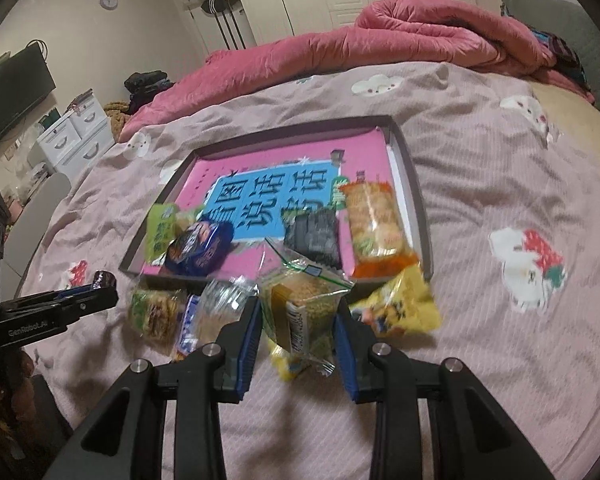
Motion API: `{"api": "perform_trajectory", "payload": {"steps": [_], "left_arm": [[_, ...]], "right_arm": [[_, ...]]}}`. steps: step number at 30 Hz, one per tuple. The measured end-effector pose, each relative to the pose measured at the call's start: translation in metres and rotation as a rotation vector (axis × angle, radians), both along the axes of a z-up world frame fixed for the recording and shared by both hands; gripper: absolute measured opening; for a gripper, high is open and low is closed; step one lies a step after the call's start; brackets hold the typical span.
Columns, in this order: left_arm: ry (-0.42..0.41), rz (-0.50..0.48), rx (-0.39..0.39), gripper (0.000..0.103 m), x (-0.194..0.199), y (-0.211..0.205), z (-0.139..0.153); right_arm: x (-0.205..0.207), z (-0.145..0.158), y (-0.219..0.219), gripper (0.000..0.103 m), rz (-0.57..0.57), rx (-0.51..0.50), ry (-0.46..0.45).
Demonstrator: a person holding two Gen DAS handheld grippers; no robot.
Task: Organize snacks
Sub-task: 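Carry brown cake into tray with left gripper while right carries bread pack there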
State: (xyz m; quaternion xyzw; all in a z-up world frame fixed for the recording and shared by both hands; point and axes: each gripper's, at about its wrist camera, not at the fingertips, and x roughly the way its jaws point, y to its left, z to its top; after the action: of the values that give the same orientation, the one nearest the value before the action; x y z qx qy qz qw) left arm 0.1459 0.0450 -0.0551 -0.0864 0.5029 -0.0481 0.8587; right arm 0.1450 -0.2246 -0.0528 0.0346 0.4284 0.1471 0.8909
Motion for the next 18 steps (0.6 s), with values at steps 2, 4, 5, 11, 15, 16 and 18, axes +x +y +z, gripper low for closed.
{"api": "perform_trajectory", "payload": {"steps": [2,4,5,11,15,16,18], "left_arm": [[-0.006,0.001,-0.003,0.035,0.006,0.000,0.002],[-0.009,0.003,-0.004,0.035,0.012,0.002,0.004],[-0.010,0.005,-0.006,0.035,0.016,0.002,0.005],[-0.009,0.012,0.002,0.035,0.037,0.007,0.006],[-0.010,0.009,-0.003,0.035,0.049,0.008,0.005],[-0.011,0.009,-0.003,0.035,0.052,0.008,0.004],[-0.013,0.013,0.004,0.035,0.056,0.007,0.003]], "right_arm": [[0.007,0.000,-0.001,0.035,-0.006,0.002,-0.001],[0.014,-0.001,-0.001,0.035,-0.012,-0.006,-0.001],[0.018,-0.001,-0.001,0.035,-0.014,-0.007,-0.002],[0.035,-0.005,-0.002,0.035,-0.031,-0.013,0.002],[0.038,-0.008,-0.002,0.035,-0.039,-0.006,0.009],[0.039,-0.010,-0.002,0.035,-0.040,-0.005,0.014],[0.040,-0.011,-0.003,0.035,-0.044,0.006,0.020]]}}
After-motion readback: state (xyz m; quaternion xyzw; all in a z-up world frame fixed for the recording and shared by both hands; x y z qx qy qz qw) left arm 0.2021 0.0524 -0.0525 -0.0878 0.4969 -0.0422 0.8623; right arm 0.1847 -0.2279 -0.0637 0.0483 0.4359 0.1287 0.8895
